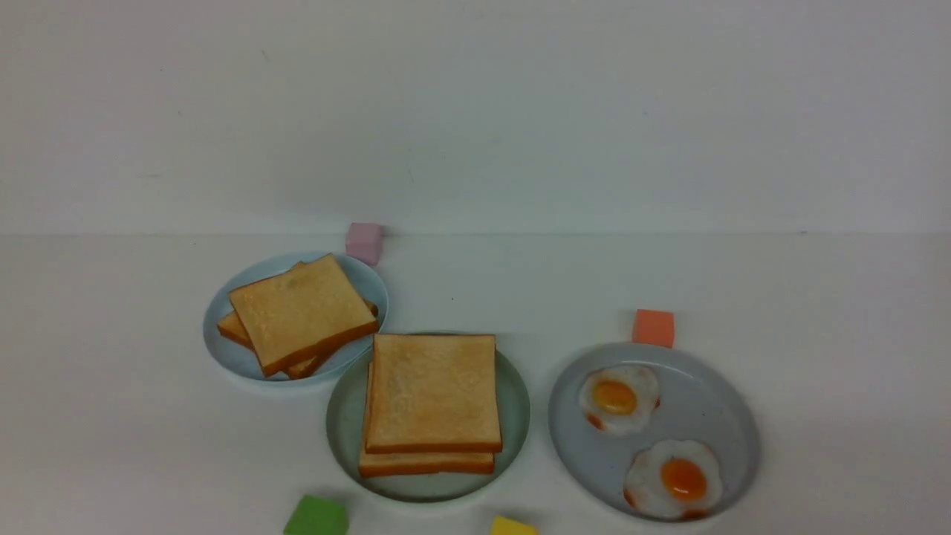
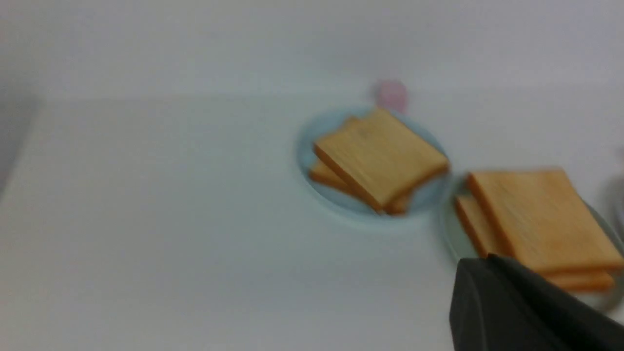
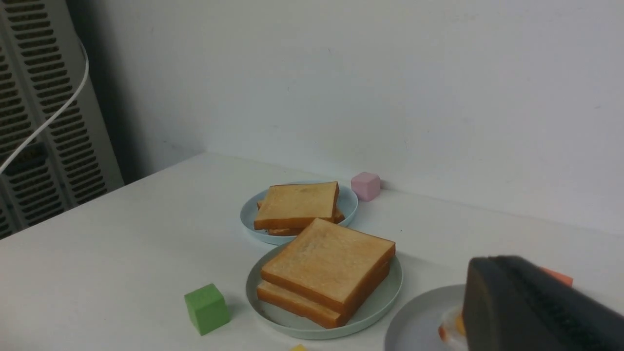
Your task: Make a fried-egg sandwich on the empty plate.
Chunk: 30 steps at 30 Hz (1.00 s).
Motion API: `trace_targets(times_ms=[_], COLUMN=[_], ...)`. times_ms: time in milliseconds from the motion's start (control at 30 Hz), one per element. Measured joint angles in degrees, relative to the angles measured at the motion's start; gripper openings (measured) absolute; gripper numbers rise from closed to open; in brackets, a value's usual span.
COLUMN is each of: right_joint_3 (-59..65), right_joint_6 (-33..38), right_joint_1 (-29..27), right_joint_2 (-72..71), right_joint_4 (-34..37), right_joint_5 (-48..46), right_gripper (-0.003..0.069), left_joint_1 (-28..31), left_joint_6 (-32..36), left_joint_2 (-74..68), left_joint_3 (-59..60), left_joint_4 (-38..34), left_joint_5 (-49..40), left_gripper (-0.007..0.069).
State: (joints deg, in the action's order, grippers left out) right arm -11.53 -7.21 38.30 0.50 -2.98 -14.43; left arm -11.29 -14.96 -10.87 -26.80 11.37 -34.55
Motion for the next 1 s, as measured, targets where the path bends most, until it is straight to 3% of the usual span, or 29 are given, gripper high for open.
trace_targets(times_ms=[167,433,633,1000], right_joint_3=[0.0,0.0,0.0,0.0], right_joint_6=[0.0,-0.1,-0.1,0.0], right_joint_1=[0.0,0.0,0.0,0.0], right_joint_2=[0.0,0.0,0.0,0.0], right_joint_4=[0.0,0.0,0.0,0.0], right_joint_5=[0.0,0.0,0.0,-0.1], right_gripper=[0.0015,0.0022,0.0029,0.0038], left_joint_1=[3.4,8.5,8.5,8.5], left_joint_6=[-2.4,1.2,6.4,6.9], left_joint_2=[8.4,11.5,11.5,11.5], left_joint_3=[11.6,26.7,27.9,27.9], left_joint_4=[1.8,-4.2,-6.3,-7.3], left_joint_5=[8.6,9.3,8.9,9.2], left_gripper=[0.0001,0.0006,0.0013,0.0022])
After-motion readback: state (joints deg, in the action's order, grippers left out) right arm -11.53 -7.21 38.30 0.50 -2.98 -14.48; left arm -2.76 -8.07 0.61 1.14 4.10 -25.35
